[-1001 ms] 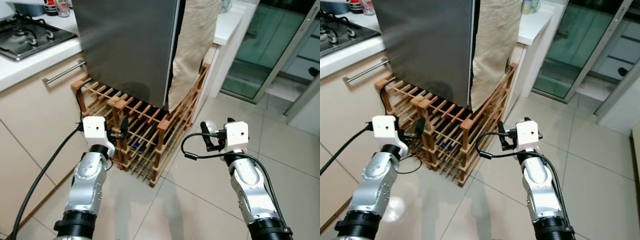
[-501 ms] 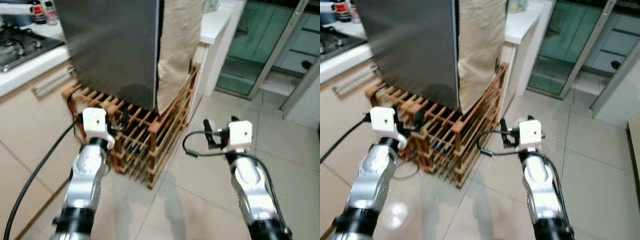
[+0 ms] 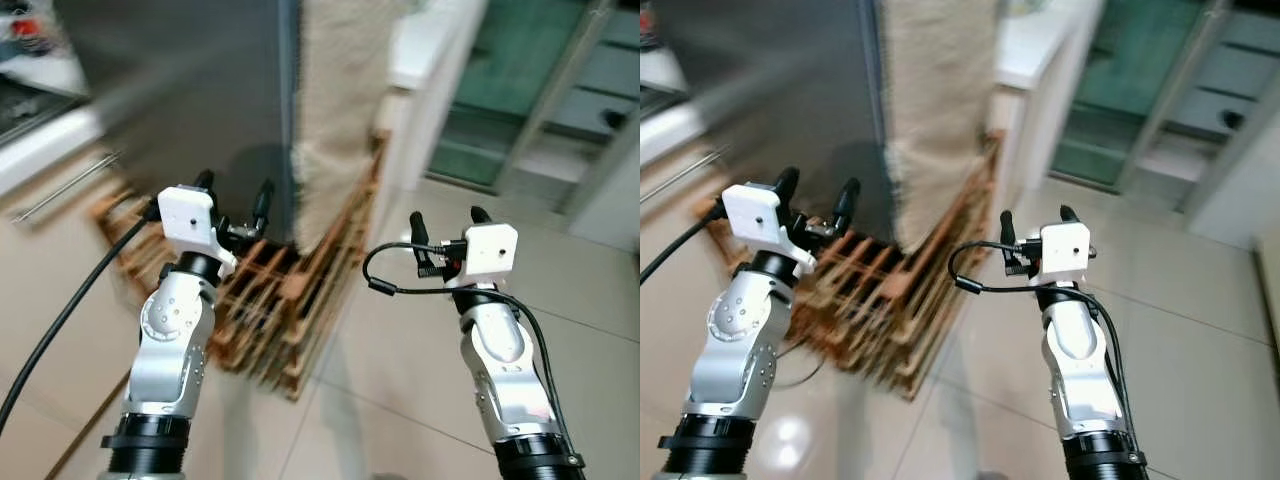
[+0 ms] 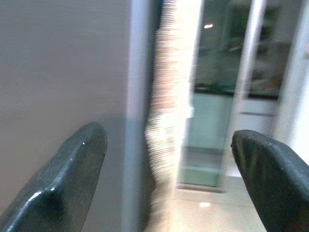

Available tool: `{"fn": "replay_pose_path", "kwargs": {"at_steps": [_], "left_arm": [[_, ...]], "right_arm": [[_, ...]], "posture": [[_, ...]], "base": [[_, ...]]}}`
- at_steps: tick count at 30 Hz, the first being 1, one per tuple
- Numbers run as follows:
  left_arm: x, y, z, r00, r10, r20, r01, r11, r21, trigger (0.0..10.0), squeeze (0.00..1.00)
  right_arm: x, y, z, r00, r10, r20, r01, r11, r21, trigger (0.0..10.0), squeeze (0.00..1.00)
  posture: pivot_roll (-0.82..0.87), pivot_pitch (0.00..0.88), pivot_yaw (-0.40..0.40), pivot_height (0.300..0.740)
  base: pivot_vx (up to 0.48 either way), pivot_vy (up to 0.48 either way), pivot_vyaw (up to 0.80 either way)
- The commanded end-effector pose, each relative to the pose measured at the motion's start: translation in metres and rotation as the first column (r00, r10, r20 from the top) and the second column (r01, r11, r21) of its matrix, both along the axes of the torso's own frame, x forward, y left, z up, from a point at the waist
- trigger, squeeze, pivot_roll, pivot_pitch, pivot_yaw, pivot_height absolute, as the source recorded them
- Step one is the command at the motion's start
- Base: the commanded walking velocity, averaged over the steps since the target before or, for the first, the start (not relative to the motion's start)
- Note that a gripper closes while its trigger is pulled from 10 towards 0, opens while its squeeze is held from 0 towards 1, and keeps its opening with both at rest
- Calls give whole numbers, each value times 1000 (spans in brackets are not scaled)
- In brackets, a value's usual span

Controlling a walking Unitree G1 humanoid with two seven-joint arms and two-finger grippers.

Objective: Restocking fridge

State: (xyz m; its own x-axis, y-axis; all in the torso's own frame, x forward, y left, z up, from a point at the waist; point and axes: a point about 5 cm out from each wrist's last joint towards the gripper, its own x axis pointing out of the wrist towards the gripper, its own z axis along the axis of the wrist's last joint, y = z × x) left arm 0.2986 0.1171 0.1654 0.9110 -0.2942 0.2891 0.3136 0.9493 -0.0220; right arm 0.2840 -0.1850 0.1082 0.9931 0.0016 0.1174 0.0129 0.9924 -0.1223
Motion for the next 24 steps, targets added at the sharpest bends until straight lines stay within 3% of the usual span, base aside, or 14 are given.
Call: {"fn": "replay_pose_path", "kwargs": {"at_steps": [1, 6, 14, 16, 19, 24], "left_arm": [[1, 23, -4, 996, 84, -32, -84, 996, 13, 10000, 0], [4, 29, -14, 991, 111, -73, -108, 994, 35, 10000, 0], [11, 22, -13, 993, 79, -85, -73, 995, 75, 10000, 0], [15, 22, -11, 993, 86, -80, -78, 993, 91, 10000, 0], [24, 29, -11, 984, 156, -86, -144, 981, 133, 10000, 0], [31, 33, -11, 975, 199, -102, -185, 974, 130, 10000, 0]], "right_arm": [[5, 18, 9, 998, 60, 36, -61, 998, 9, 10000, 0], [7, 19, 7, 997, 73, 27, -73, 997, 2, 10000, 0], [9, 21, 3, 996, 90, 8, -90, 996, -13, 10000, 0], [9, 22, 0, 996, 93, -9, -94, 996, -8, 10000, 0], [8, 21, -1, 995, 95, -2, -95, 995, -14, 10000, 0], [7, 21, -2, 996, 91, -5, -91, 996, -14, 10000, 0]], "posture": [[-102, 0, -11, 740], [-97, 0, -20, 740], [-93, 0, -30, 740], [-97, 0, -28, 740], [-104, 0, -19, 740], [-113, 0, -13, 740]], "base": [[0, 0, -800], [0, 0, -800], [0, 0, 0], [0, 0, -800], [0, 0, -533], [0, 0, 0]]}}
